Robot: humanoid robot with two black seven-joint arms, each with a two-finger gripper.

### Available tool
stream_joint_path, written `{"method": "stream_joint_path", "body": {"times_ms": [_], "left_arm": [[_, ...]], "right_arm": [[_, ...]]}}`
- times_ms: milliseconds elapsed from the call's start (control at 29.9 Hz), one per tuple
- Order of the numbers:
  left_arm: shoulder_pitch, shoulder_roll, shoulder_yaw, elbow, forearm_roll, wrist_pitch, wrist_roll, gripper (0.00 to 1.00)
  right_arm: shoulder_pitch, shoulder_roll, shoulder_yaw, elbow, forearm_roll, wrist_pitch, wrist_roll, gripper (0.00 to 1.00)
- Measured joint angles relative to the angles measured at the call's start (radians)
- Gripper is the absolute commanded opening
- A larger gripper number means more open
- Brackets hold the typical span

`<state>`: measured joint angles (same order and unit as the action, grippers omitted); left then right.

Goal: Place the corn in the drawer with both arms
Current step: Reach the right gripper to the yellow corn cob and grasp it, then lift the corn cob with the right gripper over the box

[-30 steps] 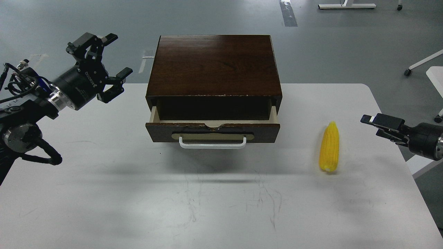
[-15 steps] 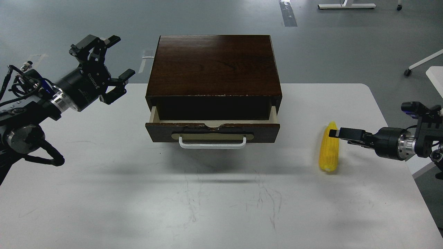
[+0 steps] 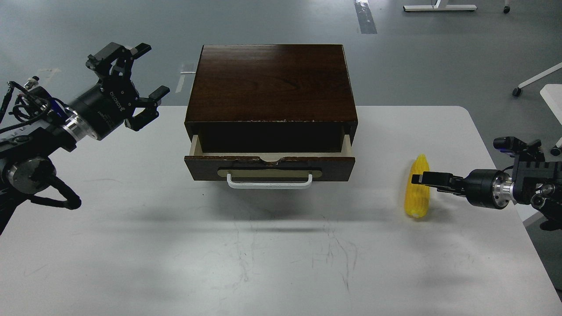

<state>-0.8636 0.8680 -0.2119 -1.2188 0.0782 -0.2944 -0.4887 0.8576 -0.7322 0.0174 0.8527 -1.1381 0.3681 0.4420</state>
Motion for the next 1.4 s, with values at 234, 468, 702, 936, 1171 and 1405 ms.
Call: {"method": "stream_joint_path", "body": {"times_ms": [234,468,702,936,1171,1405], "left_arm": [[0.0,0.005,-0.011,0.001,0.0,0.0,0.0,0.98],[0.0,0.007,-0.012,0.001,0.0,0.0,0.0,0.98],[0.0,0.013,-0.012,0.001,0.0,-0.001,0.0,0.98],[0.0,0.017,-0.012,0.001,0.001,-0.005,0.0,0.98],[0.0,0.017,-0.012,0.001,0.004,-0.006,0.0,0.98],[0.0,0.015,-0.013,0.001,0.015,-0.006,0.0,0.98]], "right_arm": [[-0.002,0.037,-0.004,-0.031,0.007,-0.003,-0.013,0.9],[-0.001,0.045,-0.02,-0.032,0.01,0.005,-0.035,0.37],[0.0,0.046,-0.035,-0.031,0.014,0.006,-0.034,0.1],[0.0,0.045,-0.038,-0.03,0.014,0.006,-0.032,0.0],[0.007,0.028,-0.039,-0.016,0.014,0.0,-0.026,0.0],[0.191,-0.088,-0.041,0.124,0.011,0.002,-0.007,0.0]]}}
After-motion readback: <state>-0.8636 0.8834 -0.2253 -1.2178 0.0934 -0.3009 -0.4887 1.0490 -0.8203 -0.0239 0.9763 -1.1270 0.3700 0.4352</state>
